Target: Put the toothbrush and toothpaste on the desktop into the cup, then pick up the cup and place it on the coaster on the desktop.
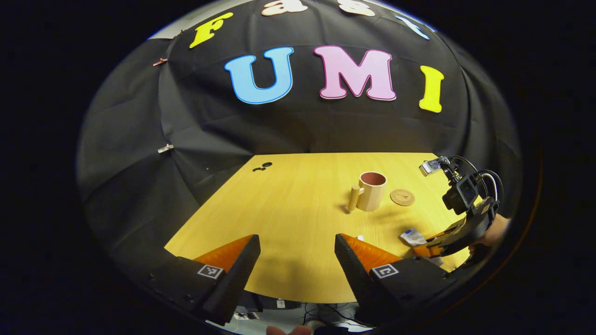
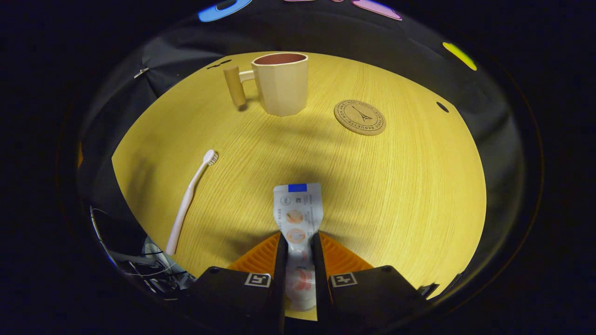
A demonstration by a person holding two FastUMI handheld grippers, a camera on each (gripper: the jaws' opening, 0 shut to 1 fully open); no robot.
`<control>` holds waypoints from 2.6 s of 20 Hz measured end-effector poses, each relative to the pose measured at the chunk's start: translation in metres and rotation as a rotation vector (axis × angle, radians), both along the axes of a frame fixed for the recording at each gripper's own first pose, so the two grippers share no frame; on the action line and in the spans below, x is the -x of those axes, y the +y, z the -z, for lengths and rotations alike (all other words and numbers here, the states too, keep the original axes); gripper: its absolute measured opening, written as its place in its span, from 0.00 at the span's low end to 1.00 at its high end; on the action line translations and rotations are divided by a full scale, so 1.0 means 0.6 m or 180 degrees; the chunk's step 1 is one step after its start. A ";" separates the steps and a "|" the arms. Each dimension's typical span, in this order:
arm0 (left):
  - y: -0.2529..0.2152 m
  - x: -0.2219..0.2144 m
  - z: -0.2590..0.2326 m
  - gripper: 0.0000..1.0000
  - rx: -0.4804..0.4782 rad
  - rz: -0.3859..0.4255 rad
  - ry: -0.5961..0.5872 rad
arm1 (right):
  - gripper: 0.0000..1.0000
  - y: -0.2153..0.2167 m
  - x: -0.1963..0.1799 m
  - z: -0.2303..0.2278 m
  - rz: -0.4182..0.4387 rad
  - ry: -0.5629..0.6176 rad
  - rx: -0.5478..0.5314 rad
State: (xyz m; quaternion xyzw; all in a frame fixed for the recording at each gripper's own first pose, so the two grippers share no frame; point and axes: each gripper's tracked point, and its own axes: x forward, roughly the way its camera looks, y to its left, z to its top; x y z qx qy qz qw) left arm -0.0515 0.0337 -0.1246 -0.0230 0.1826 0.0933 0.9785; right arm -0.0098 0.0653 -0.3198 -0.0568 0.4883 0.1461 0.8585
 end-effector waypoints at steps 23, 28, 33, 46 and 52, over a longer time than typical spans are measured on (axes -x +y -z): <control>-0.170 -0.142 0.224 0.89 0.0238 0.0977 0.1326 | 0.23 -0.154 0.037 -0.176 0.1018 -0.0821 -0.0881; -0.177 -0.148 0.254 0.84 0.0267 0.0948 0.1580 | 0.23 -0.165 0.055 -0.176 0.1109 -0.0807 -0.0840; -0.172 -0.148 0.274 0.71 0.0269 0.0877 0.1670 | 0.22 -0.170 0.055 -0.178 0.1148 -0.0804 -0.0839; -0.204 -0.166 0.267 0.12 0.0162 0.1356 0.1629 | 0.22 -0.171 0.053 -0.213 0.1199 -0.0972 -0.0923; -0.202 -0.167 0.257 0.07 0.0411 0.1388 0.1601 | 0.22 -0.158 0.054 -0.234 0.1223 -0.1091 -0.1036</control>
